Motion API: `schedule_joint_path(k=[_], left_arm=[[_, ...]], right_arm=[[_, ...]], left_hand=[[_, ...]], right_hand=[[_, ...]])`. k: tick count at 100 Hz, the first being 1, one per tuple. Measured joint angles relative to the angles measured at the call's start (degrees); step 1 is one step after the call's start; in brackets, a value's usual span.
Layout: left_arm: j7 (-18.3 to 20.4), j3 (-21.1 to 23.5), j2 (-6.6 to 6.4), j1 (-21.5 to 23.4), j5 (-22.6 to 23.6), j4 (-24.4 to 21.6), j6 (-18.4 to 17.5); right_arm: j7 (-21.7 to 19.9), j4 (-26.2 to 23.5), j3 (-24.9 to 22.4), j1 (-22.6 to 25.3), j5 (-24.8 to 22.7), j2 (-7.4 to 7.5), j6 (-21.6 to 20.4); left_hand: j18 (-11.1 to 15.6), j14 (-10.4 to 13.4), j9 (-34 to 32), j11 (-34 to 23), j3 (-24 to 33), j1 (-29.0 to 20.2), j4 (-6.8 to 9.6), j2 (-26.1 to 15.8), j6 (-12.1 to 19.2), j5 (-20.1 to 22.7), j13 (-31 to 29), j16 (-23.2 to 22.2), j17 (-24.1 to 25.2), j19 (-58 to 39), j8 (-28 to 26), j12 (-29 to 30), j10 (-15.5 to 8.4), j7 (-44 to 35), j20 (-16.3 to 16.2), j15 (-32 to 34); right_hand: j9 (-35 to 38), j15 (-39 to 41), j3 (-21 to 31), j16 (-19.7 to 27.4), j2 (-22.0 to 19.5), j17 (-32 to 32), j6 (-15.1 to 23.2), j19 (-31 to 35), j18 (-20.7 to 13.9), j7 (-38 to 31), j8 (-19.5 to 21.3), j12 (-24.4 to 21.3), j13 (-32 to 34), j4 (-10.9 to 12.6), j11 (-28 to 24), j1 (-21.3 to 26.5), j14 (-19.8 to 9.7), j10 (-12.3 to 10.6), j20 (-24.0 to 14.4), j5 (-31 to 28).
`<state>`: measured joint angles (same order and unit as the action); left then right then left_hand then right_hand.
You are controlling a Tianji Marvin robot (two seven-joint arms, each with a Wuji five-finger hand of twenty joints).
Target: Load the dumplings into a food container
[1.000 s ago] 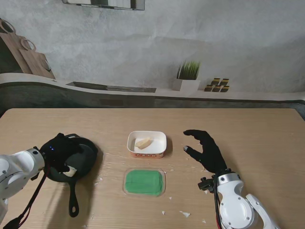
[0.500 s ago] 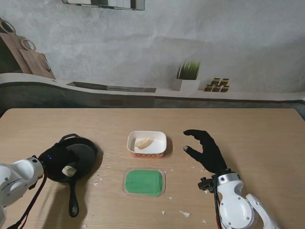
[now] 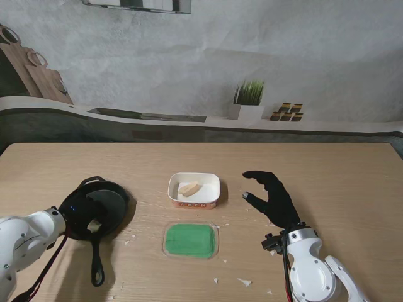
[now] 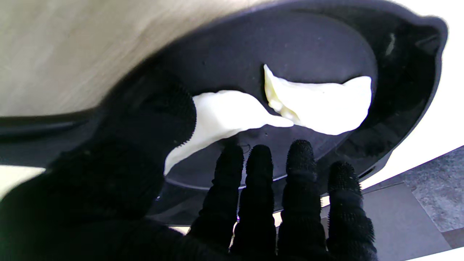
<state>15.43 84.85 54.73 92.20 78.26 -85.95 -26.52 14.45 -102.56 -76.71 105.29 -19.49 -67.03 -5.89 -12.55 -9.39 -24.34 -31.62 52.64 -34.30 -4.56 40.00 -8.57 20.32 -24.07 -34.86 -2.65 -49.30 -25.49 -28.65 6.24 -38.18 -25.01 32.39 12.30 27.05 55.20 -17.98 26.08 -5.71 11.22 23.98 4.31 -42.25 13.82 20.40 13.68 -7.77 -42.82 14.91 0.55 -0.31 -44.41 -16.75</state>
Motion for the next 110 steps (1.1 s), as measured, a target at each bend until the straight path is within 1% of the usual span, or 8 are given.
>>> schedule_joint_path(k=[26, 39, 50, 57, 79, 89, 97, 110], left_arm=[[-1.14, -2.27, 0.0, -1.76, -1.28, 1.82, 2.95], [-2.24, -3.16, 0.0, -2.48, -1.43, 2.7, 3.72], [-3.49, -3.45, 0.05, -2.69, -2.05, 3.48, 4.09], [-3.96, -3.61, 0.05, -2.87, -2.24, 3.75, 4.16], [-4.75, -4.34, 0.11, -3.07, -3.0, 4.35, 5.69], [-7.31, -4.38, 0.26, -2.97, -3.11, 5.18, 6.14], [-9.72, -3.72, 0.57, -2.45, -3.25, 5.71, 6.0], [-9.88, -1.1, 1.38, -1.12, -4.3, 5.04, 4.24]], right_arm=[[0.3, -0.11, -0.01, 0.03, -0.04, -0.03, 0.27], [0.29, -0.15, 0.02, 0.04, -0.03, -0.03, 0.44], [0.29, -0.16, 0.03, 0.04, -0.02, -0.04, 0.51], [0.29, -0.17, 0.05, 0.04, -0.02, -0.05, 0.58], [0.33, -0.23, 0.07, 0.05, -0.01, -0.06, 0.72], [0.36, -0.29, 0.07, 0.08, 0.02, -0.07, 0.75], [0.47, -0.29, 0.1, 0.08, 0.02, -0.08, 0.75], [0.53, -0.29, 0.21, 0.06, 0.02, -0.09, 0.85]], left_hand=[[-1.49, 0.84, -8.71, -3.3, 1.44, -3.29, 0.0, 0.0, 0.12, 3.75, -10.47, -2.4, -4.22, -3.14, -2.44, -1.88, -1.26, -4.83, -1.3, 4.59], [-2.05, 1.89, -15.28, -5.22, 1.6, -5.12, -0.57, -0.56, 0.49, 9.72, -14.65, -5.46, -4.63, -4.44, -3.03, -6.96, -1.32, -8.32, -2.04, 8.31], [-2.14, 2.07, -21.86, 2.66, -3.89, -9.2, -2.79, 0.57, 1.06, 12.55, -18.84, -9.15, -5.49, -5.19, -0.37, -16.26, -1.38, -11.09, -2.72, 10.39], [-2.72, 1.85, -24.6, 6.57, -6.5, -10.38, -3.11, 1.12, 1.57, 14.01, -21.47, -11.04, -6.61, -5.94, 1.67, -18.84, -1.38, -11.84, -2.82, 10.41], [-3.0, 0.55, -26.55, 7.65, -9.08, -11.05, -3.89, 2.02, 1.71, 14.6, -24.99, -14.17, -12.1, -7.47, 0.06, -21.67, -0.7, -14.61, -3.51, 10.97], [-3.65, -0.44, -26.92, 7.88, -9.12, -11.74, -4.06, 2.62, 1.73, 14.75, -25.89, -16.24, -12.96, -8.05, -0.61, -22.5, 0.3, -14.75, -3.99, 11.01], [-4.27, -1.13, -27.49, 8.18, -9.08, -12.09, -4.15, 3.2, 1.73, 15.38, -26.74, -17.05, -14.03, -8.05, -0.98, -22.66, 0.8, -14.6, -3.99, 11.04], [-5.71, -1.84, -28.95, 9.63, -9.05, -12.45, -4.76, 4.12, 1.73, 16.78, -29.04, -19.18, -15.66, -8.05, -1.61, -23.13, 1.39, -14.41, -3.99, 10.45]], right_hand=[[0.02, 0.01, 0.43, -0.02, 0.0, 0.0, 0.0, 0.0, 0.0, -0.01, 0.0, 0.01, 0.0, 0.0, 0.0, 0.0, 0.0, 0.01, 0.0, -0.34], [0.62, 0.02, 0.44, -0.1, 0.0, -0.08, 0.0, 0.0, 0.0, -0.03, 0.0, 0.02, 0.0, 0.0, -0.03, 0.0, 0.07, 0.68, 0.0, -0.35], [0.62, 0.08, 0.45, -0.12, 0.0, -0.09, 0.0, 0.0, 0.0, -0.03, 0.0, 0.03, 0.01, 0.0, -0.05, 0.0, 0.11, 0.68, 0.0, -0.35], [0.62, 0.11, 0.46, -0.12, 0.0, -0.1, 0.0, 0.0, 0.0, -0.03, 0.0, 0.04, 0.01, 0.0, -0.05, 0.01, 0.58, 0.68, 0.0, -0.35], [0.63, 0.15, 0.62, -0.2, -0.28, -0.19, 0.0, 0.02, 0.01, -0.06, 0.0, 0.05, 0.01, 0.0, -0.21, 0.62, 0.62, 0.68, 0.0, -0.35], [0.64, 0.61, 0.62, -0.21, -0.92, -0.2, 0.0, 0.02, 0.02, -0.14, 0.39, 0.06, 0.02, 0.0, -0.33, 0.62, 0.63, 0.68, 0.0, -0.57], [1.16, 0.62, 0.62, -0.21, -0.93, -0.2, 0.0, 0.02, 0.02, -0.31, 0.39, 0.07, 0.02, 0.0, -0.36, 0.62, 0.64, 0.68, 0.0, -0.58], [1.16, 0.63, 0.62, -0.22, -0.94, -0.21, 0.0, 0.03, 0.02, -0.32, 0.4, 0.07, 0.03, 0.0, -0.37, 0.63, 0.65, 0.68, 0.0, -0.58]])
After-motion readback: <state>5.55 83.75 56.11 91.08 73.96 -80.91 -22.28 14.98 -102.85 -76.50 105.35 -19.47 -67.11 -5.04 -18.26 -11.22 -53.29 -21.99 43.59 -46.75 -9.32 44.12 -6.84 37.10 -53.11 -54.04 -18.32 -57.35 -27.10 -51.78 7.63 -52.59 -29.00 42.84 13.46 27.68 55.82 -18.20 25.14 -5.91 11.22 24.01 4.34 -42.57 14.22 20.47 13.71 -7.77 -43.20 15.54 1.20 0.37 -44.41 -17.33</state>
